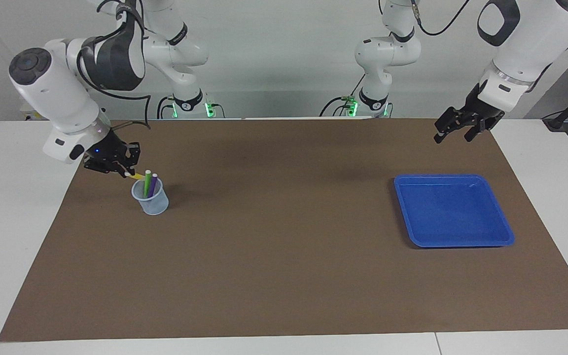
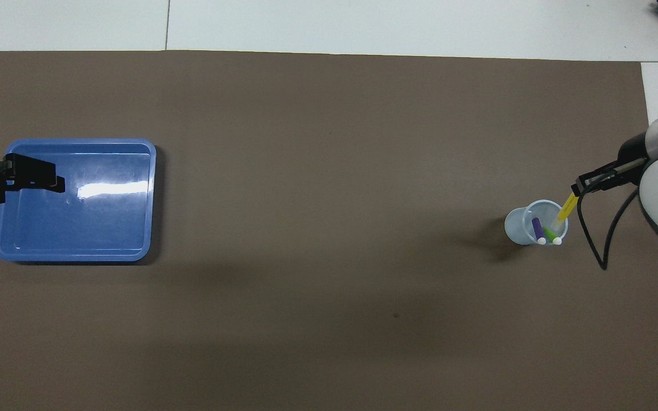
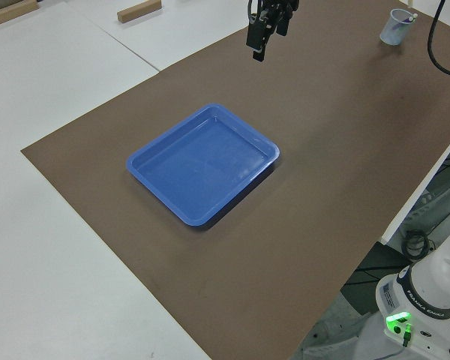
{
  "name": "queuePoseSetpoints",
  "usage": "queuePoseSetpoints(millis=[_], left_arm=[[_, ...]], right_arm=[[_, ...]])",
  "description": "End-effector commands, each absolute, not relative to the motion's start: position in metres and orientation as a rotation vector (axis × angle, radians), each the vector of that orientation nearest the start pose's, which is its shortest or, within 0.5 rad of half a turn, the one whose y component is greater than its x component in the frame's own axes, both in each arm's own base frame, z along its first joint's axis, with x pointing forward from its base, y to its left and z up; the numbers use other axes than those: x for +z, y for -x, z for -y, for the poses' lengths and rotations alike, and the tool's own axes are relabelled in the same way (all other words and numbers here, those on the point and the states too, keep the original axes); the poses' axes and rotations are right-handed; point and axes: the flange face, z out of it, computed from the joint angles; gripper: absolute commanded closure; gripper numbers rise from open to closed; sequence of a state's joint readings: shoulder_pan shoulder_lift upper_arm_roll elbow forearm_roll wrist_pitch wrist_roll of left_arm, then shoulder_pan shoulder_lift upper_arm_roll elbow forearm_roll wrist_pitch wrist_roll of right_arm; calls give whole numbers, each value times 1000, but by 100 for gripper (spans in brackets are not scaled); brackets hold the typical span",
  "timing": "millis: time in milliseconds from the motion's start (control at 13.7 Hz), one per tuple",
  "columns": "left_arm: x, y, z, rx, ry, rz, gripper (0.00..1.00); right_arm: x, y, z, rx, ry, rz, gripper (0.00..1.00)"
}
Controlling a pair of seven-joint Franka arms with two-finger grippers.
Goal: Right arm passes pens to left for tray arrangement
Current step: 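Lift the yellow pen with the right gripper while the left gripper approaches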
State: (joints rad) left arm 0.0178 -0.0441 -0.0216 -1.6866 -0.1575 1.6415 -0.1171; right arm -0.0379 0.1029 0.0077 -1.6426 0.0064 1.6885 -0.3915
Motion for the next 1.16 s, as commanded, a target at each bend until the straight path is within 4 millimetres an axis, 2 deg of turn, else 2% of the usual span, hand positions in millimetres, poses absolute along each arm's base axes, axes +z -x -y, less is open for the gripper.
queuePoseSetpoints(millis=[0,146,364,510,801,946,1092], left_arm=[[599,-535,24,12,3340,405,0],[591,-531,31,16,3403,525,0],[583,-529,38,25,3459,787,0],[581,-530,43,38,3475,984,0],[571,-532,61,118,3433,1463,0],[568,-532,81,178,3386,1692,0],[562,-528,100,242,3312,1922,0]], right_arm=[[573,-591,-22,43,3068,687,100],[574,-591,-48,20,3028,549,100],[579,-593,-71,9,2863,33,100],[583,-594,-87,28,2766,-223,100],[575,-584,-147,56,2600,-536,100],[570,-575,-179,56,2521,-651,100],[573,-571,-203,87,2390,-836,100]])
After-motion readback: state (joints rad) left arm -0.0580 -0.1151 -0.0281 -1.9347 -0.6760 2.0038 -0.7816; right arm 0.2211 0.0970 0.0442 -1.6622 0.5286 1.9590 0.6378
